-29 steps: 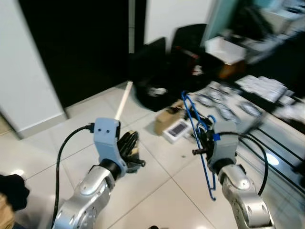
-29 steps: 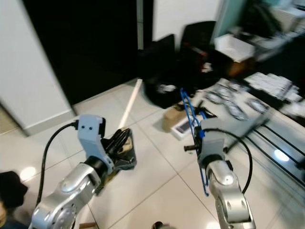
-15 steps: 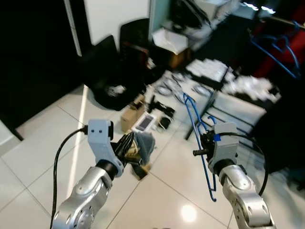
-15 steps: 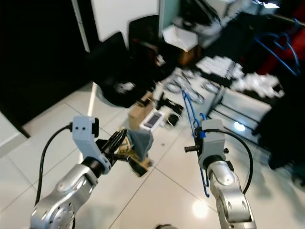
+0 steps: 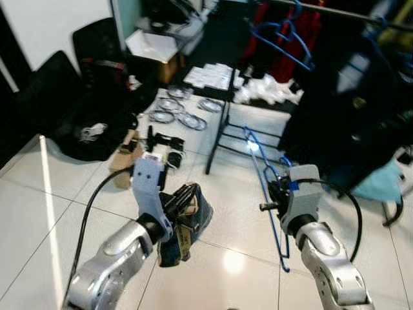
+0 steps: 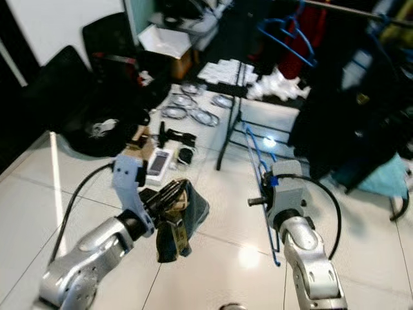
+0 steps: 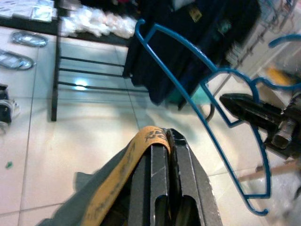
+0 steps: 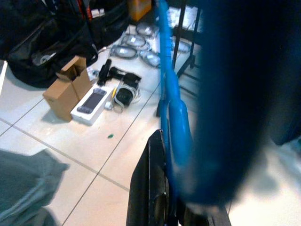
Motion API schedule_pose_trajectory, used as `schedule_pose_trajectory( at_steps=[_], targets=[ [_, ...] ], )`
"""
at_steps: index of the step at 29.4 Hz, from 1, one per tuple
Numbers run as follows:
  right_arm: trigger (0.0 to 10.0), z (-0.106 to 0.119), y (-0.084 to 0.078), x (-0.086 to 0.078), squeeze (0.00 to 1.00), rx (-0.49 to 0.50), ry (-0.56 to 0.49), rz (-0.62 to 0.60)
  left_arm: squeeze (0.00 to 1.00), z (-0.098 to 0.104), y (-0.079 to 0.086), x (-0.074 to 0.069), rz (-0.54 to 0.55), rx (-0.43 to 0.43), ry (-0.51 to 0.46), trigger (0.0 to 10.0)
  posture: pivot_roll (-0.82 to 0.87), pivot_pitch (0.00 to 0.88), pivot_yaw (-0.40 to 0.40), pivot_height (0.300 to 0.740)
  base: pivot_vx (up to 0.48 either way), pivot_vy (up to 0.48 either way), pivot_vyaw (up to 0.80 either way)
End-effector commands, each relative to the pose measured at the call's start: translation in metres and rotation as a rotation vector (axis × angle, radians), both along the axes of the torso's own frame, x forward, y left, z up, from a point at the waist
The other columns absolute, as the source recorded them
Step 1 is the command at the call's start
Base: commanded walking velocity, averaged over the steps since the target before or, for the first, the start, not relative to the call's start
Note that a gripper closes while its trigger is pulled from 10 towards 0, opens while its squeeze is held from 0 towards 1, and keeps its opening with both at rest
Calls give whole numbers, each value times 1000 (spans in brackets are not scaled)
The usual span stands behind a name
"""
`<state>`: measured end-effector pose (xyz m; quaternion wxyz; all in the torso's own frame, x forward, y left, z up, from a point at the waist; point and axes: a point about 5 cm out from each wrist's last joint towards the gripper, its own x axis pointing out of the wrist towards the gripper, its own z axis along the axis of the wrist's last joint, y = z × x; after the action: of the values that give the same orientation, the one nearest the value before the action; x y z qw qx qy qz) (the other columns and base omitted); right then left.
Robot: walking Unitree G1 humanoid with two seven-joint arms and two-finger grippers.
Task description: Hang hanger
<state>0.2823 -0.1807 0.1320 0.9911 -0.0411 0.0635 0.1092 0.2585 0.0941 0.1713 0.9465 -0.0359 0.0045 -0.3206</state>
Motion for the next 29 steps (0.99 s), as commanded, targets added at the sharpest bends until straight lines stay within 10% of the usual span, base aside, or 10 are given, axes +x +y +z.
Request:
schedule_pose_trajectory(
  at_steps=[1,6,12,16,26,29],
  targets=[
    [10000,4,2,0,0,26,-8,69,0,3,4,1,-10,110,-88,10000,-49,158,-18,740,0,0,0],
    [10000,12,-3,-5,0,25,2,213,0,9,18,14,-66,461,-259,10000,-57,155,-10,740,0,0,0],
    [10000,17,-12,-5,0,-8,3,241,0,3,55,40,89,729,-143,10000,-61,153,-4,740,0,0,0],
    [10000,17,-9,-6,0,-15,10,267,0,-17,78,49,179,499,197,10000,-60,147,2,740,0,0,0],
    [10000,16,-5,-7,0,-46,25,349,0,-49,98,46,94,712,315,10000,-48,144,9,740,0,0,0],
    [10000,24,-4,-7,0,-36,12,387,0,-21,96,90,443,42,486,10000,-47,141,28,740,0,0,0]
  ],
)
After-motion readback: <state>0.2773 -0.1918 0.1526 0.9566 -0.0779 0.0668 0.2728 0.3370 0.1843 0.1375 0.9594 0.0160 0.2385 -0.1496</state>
